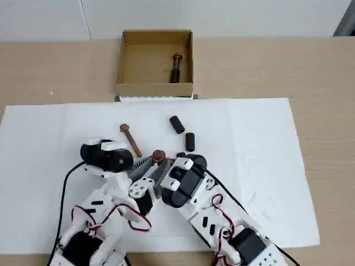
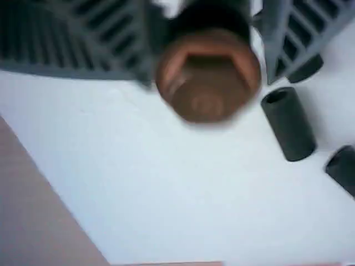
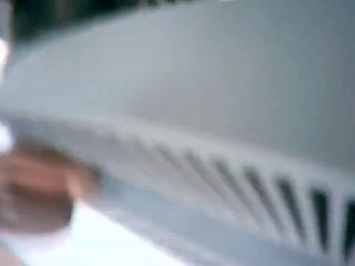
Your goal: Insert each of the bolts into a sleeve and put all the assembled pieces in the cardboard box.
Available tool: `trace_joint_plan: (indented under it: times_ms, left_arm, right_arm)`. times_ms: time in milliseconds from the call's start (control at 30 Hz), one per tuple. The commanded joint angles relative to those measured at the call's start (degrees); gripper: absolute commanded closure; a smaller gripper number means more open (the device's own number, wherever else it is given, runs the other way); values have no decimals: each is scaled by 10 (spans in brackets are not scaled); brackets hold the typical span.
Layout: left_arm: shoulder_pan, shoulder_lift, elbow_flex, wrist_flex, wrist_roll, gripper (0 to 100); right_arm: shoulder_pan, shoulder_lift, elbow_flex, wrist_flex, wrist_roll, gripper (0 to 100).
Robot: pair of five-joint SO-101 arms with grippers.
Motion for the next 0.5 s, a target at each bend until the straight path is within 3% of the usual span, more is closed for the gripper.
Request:
trace_joint_plan:
  times_ms: [0, 300, 467]
  left_arm:
    - [-21, -5, -25, 3, -10, 814]
    - [-49, -5, -87, 20, -27, 821]
    - [-111, -5, -109, 20, -46, 998]
  right_arm:
    - [2, -8, -21, -16, 4, 996]
    - [6, -8, -18, -13, 0, 996]
    - [27, -8, -17, -11, 0, 996]
